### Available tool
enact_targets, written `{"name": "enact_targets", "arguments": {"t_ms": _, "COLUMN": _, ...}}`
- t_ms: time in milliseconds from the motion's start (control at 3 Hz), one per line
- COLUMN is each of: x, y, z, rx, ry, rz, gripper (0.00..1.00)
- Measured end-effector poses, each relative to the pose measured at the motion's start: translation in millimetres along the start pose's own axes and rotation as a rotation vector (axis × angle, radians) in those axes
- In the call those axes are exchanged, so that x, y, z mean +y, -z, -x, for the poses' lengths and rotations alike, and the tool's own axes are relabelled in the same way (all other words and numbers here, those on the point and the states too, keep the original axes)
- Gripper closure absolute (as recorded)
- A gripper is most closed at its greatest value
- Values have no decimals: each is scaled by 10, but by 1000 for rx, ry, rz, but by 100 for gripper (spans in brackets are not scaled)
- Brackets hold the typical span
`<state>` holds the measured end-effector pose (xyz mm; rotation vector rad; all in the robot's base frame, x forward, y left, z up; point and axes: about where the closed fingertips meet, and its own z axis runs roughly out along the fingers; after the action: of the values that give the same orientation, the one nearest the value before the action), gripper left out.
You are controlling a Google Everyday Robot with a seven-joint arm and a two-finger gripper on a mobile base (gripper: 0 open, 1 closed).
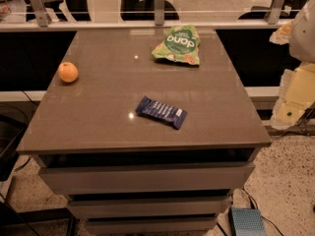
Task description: Pick rxbar blueberry
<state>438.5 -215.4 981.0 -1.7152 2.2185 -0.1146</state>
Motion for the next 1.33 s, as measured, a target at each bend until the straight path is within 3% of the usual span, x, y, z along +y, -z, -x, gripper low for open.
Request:
{"name": "enact_targets", "arguments": {"t_ms": 333, "x": -48, "y": 18, "z": 12, "rx": 4, "ry": 14, "rz": -12, "gripper": 0}}
{"name": "enact_targets", "arguments": {"t_ms": 667, "x": -111, "y": -186, "z": 347, "rx": -47, "ry": 54, "rz": -4, "gripper": 0}}
{"name": "enact_targets", "arguments": {"t_ms": 1333, "x": -46, "y": -840, "z": 1196, "rx": -176, "ry": 75, "rz": 77, "gripper": 0}}
